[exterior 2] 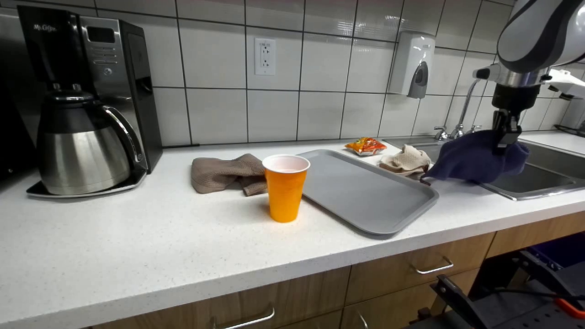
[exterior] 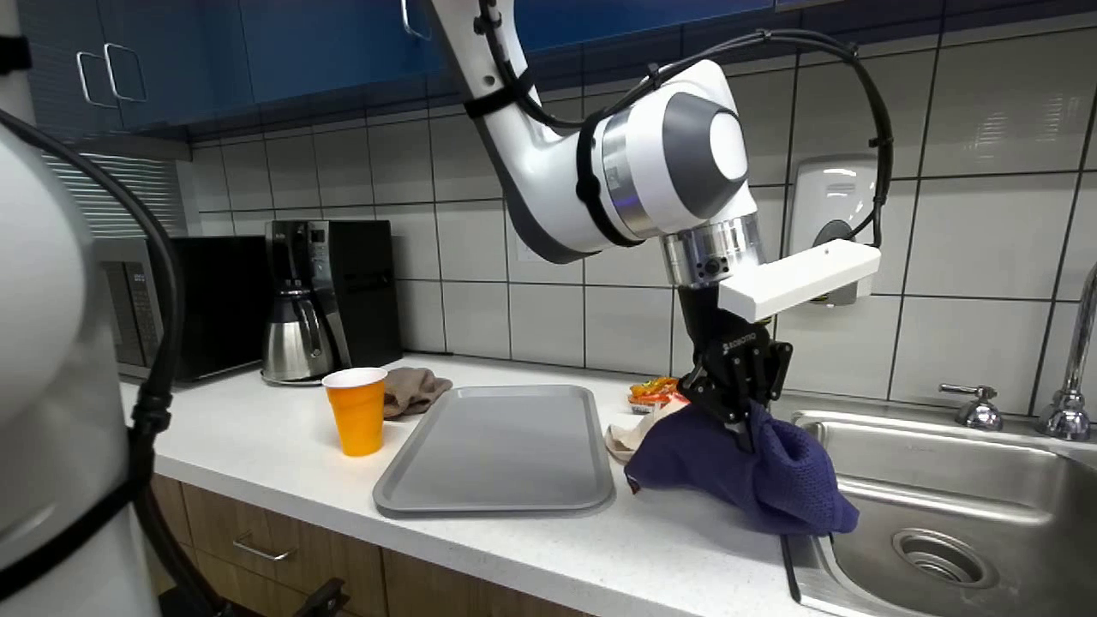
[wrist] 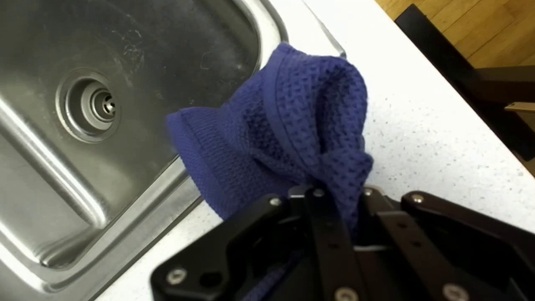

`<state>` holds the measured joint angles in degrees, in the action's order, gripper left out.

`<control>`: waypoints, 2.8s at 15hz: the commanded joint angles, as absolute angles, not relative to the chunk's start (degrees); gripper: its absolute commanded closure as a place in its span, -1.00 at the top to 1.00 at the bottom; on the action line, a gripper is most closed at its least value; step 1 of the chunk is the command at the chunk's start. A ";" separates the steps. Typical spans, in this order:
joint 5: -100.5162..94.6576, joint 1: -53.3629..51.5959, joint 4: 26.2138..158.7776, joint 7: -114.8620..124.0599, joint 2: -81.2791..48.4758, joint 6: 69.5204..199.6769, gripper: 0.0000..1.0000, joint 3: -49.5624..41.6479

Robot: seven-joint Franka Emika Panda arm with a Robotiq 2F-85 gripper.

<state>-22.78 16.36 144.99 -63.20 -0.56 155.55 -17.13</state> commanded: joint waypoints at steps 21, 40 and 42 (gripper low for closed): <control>-27.75 11.90 149.11 -60.51 11.20 166.63 -0.96 -11.52; -17.68 1.66 154.77 -59.93 18.23 160.47 -0.96 -10.13; -13.51 -1.11 154.46 -61.14 18.27 158.80 -0.96 -10.46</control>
